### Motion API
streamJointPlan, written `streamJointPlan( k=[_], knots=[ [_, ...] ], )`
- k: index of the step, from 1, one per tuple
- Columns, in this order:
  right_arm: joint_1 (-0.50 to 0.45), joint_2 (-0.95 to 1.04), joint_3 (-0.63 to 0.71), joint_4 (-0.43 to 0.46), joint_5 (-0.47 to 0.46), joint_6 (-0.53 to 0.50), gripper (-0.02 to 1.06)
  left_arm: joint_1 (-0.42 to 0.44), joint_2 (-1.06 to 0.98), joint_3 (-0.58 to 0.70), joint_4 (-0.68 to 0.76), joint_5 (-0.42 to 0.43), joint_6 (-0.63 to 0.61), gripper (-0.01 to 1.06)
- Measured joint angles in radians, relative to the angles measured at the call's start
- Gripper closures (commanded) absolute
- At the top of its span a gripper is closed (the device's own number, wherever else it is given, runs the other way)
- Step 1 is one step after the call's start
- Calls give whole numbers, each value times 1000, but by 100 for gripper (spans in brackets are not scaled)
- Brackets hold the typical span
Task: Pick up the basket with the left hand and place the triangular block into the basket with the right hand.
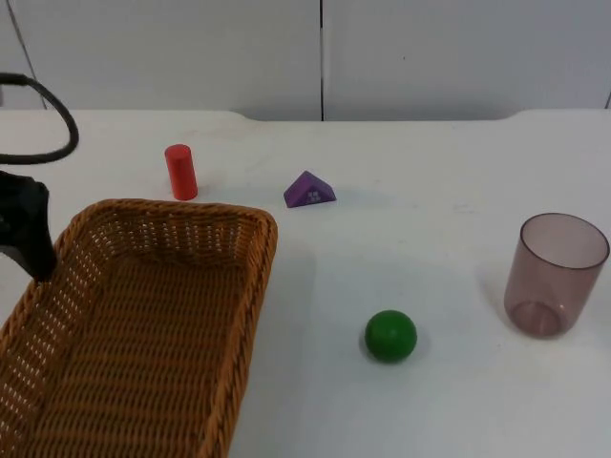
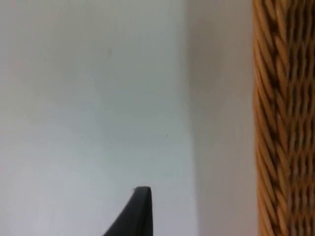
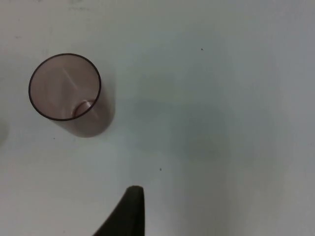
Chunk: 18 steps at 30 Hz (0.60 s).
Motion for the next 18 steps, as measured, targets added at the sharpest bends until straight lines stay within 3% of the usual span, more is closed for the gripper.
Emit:
streamJointPlan(
  k=[3,7,15,18],
  knots=[
    [0,0,0,0,0,0,-1,20,107,-50,-63,3,82,11],
    [0,0,0,0,0,0,-1,20,159,-55,-85,-29,105,23],
    [0,0,0,0,-15,0,-1,21,277,-58,-200,-94,215,24],
    [0,0,0,0,-18,0,-1,21,299,-60,-226,-94,244,31]
  ],
)
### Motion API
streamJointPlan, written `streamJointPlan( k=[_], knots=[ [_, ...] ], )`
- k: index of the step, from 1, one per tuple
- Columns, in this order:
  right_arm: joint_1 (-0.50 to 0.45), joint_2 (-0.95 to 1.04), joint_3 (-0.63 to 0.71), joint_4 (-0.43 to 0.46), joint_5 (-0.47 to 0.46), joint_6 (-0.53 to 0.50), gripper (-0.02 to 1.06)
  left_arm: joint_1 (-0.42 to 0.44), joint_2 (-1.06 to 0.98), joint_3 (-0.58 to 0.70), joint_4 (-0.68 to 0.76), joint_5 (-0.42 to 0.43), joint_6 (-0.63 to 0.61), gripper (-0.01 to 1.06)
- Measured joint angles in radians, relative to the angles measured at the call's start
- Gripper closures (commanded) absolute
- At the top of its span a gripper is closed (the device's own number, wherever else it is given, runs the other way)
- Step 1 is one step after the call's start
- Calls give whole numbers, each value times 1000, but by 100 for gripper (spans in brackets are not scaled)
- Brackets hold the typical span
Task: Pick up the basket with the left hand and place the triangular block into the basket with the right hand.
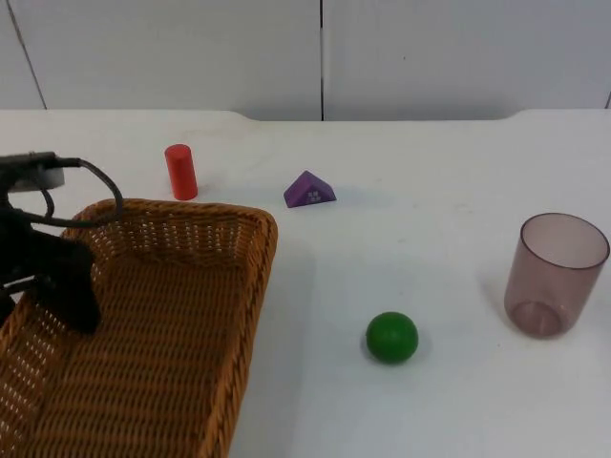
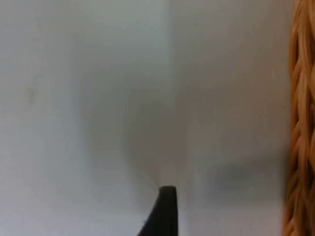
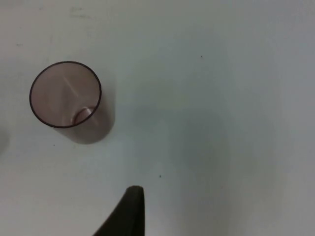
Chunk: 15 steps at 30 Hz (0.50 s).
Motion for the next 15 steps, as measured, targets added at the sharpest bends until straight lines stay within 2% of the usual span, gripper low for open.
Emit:
streamJointPlan(
  k=[2,3,4,5,7,8,15],
  knots=[
    [0,0,0,0,0,0,-1,0,20,0,-9,2,11,42],
    [0,0,0,0,-2,0,-1,0,23,0,-11,4,13,60],
    [0,0,0,0,-2,0,-1,0,23,0,-11,4,13,67],
    [0,0,0,0,-2,0,-1,0,27,0,-14,9,13,67],
    [0,0,0,0,-7,0,-1,0,31,-4,-38,43,13,97],
    [0,0,0,0,-7,0,-1,0,31,-4,-54,56,9,105],
    [0,0,0,0,-7,0,-1,2,10,-6,-60,117,-42,105]
  ],
)
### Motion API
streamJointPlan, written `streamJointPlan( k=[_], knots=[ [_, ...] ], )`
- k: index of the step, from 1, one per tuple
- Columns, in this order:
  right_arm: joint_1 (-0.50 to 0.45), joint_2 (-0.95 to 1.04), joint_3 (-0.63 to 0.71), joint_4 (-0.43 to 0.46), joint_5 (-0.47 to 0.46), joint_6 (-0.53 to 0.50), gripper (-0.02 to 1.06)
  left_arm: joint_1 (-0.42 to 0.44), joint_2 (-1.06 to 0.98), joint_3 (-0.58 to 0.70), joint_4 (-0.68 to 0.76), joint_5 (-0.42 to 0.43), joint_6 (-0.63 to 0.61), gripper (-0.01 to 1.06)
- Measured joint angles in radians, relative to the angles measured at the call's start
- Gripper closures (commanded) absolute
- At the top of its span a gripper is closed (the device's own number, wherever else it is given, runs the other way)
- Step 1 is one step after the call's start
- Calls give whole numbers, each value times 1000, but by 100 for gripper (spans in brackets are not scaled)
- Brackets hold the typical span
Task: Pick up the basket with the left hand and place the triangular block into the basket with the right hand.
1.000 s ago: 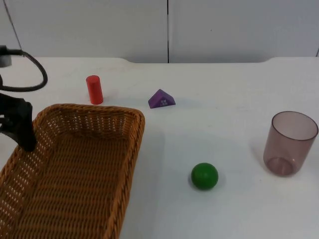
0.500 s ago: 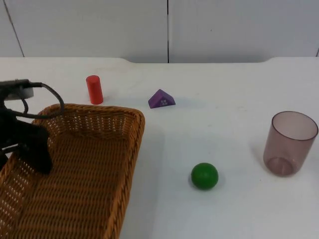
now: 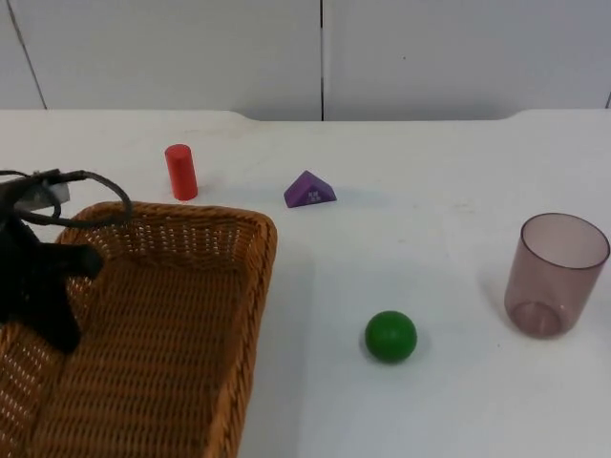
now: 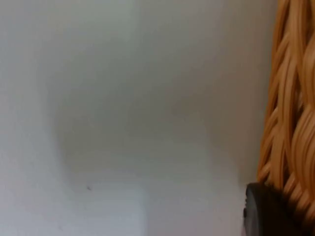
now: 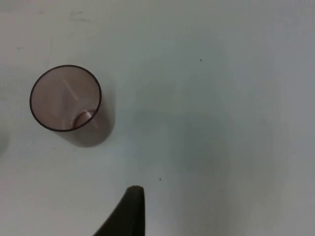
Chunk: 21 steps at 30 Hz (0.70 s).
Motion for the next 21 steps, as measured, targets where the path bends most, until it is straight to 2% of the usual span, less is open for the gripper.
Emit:
streamJointPlan(
  k=[12,18,21],
  knots=[
    [0,0,0,0,0,0,-1,0,-374,13,-14,167,-100,105],
    [0,0,0,4,0,7,-1,0,-435,15,-14,260,-109,105],
    [0,0,0,4,0,9,-1,0,-435,33,-14,267,-109,105]
  ],
)
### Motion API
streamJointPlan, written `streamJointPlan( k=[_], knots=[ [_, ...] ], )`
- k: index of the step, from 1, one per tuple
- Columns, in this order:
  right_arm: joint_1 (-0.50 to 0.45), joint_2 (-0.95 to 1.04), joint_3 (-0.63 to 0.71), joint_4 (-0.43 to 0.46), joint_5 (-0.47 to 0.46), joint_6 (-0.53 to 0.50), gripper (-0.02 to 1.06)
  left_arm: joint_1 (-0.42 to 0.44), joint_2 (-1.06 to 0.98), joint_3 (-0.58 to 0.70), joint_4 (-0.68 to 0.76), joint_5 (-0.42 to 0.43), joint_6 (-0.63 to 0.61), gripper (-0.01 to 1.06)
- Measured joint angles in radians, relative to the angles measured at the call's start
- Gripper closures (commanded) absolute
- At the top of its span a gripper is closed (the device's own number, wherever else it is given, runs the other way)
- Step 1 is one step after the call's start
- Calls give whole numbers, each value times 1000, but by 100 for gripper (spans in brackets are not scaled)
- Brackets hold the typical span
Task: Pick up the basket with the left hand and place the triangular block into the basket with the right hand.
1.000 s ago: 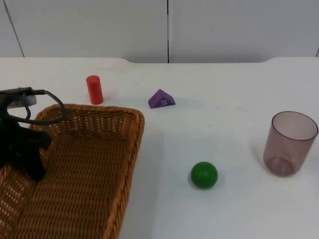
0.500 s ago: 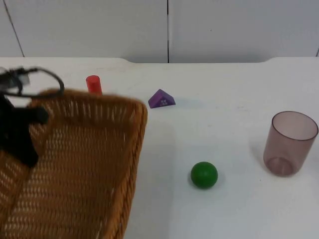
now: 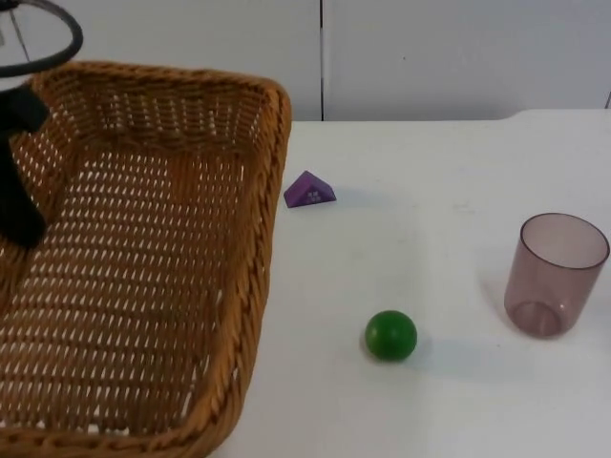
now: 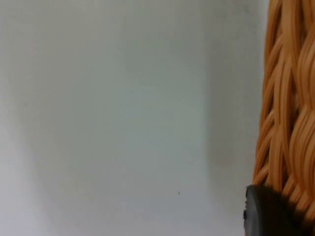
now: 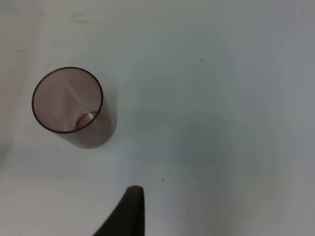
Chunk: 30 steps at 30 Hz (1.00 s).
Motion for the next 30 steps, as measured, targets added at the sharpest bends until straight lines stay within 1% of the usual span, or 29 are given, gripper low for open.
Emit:
streamJointPlan(
  k=[5,9,11,14,16,17,21,27,28,30],
  knots=[
    [0,0,0,20,0,-3,-1,0,0,81,-15,-26,31,105],
    [0,0,0,60,0,-45,-1,0,0,129,-62,-52,83,105],
    [0,0,0,65,0,-52,-1,0,0,135,-67,-57,88,105],
    [0,0,-1,83,0,-95,-1,0,0,134,-67,-61,95,105],
    [0,5,-28,117,31,-138,-1,0,2,134,-69,-61,95,105],
    [0,5,-28,117,31,-138,-1,0,2,134,-69,-61,95,105],
    [0,57,-134,207,103,-224,-1,0,4,134,-69,-64,95,105],
    [0,150,-238,227,125,-256,-1,0,4,134,-71,-64,95,105],
    [0,150,-238,227,125,-256,-1,0,4,134,-71,-64,95,105],
    [0,202,-282,247,133,-279,0,0,4,134,-70,-64,95,105]
  ],
)
